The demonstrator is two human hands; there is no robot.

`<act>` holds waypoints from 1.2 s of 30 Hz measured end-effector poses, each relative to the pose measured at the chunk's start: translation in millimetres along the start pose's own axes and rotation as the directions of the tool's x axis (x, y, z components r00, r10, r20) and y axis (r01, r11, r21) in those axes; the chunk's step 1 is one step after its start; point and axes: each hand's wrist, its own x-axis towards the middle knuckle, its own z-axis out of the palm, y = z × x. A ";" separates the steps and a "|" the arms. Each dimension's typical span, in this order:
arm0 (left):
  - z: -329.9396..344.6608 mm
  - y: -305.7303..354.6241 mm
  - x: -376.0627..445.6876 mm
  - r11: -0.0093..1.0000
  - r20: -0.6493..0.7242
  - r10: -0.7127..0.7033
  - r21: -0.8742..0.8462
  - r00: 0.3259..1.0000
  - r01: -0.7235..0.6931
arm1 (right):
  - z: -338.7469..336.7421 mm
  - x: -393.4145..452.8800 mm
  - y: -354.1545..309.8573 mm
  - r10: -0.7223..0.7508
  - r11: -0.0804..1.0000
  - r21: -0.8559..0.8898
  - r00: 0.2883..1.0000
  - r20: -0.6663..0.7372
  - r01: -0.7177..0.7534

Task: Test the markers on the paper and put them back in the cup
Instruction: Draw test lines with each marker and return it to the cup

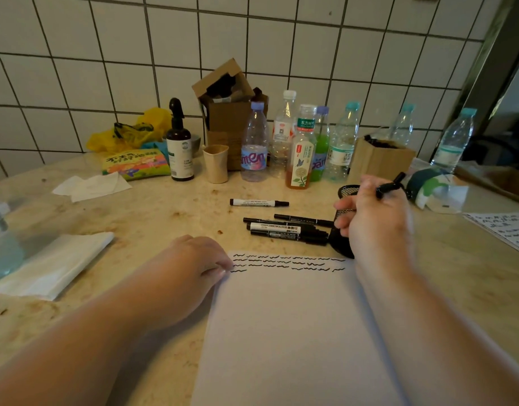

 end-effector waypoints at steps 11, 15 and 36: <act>-4.1 14.3 -5.3 0.996 0.063 -0.056 -0.062 0.996 0.060 | -4.1 -8.7 -16.6 -0.130 0.989 -0.064 0.990 0.048 0.133; -9.7 29.6 -7.0 0.993 0.155 -0.102 -0.044 0.983 0.110 | -4.4 -16.2 -39.5 -0.180 0.940 -0.252 0.960 0.212 0.232; -11.1 11.9 -0.4 0.997 0.148 -0.064 0.050 0.987 0.057 | 32.4 -0.3 25.8 0.095 0.092 -0.756 0.750 0.654 0.648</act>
